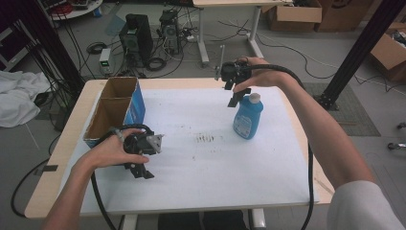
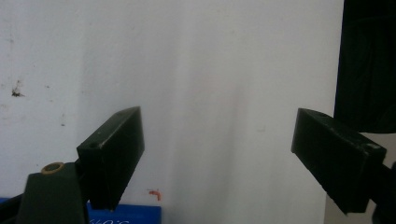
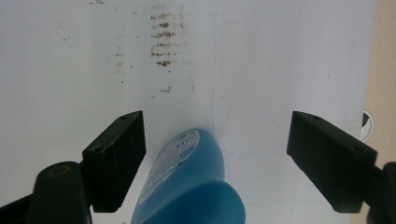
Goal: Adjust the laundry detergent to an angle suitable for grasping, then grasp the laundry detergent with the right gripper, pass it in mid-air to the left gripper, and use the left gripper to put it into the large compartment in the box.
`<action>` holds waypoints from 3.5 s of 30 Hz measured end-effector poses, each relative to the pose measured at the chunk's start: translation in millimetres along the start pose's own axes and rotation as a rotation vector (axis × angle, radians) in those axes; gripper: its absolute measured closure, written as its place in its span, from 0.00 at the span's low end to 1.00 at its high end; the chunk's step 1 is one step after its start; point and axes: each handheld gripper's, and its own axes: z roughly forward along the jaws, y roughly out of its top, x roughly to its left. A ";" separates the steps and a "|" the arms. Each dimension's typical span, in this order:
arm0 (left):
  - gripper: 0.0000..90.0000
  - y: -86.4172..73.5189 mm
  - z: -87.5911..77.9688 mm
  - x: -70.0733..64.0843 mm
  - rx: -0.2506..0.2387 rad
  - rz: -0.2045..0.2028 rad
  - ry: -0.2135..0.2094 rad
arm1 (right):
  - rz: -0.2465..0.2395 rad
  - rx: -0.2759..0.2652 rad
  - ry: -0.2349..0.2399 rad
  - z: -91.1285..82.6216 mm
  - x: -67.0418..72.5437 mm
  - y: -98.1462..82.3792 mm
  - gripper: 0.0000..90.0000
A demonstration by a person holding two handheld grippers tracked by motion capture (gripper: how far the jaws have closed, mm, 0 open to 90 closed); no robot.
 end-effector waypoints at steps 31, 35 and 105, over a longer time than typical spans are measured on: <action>0.20 7.0 -11.5 -6.4 -0.003 -0.005 0.021 | -0.011 -0.015 -0.006 -5.6 6.9 6.4 0.22; 0.20 7.9 -9.9 -6.8 -0.001 0.005 0.015 | -0.007 -0.011 -0.005 -4.5 6.4 6.4 0.21; 0.20 10.6 -9.5 -12.1 -0.042 0.015 0.030 | 0.620 -0.144 -0.140 -31.2 39.5 -64.3 0.18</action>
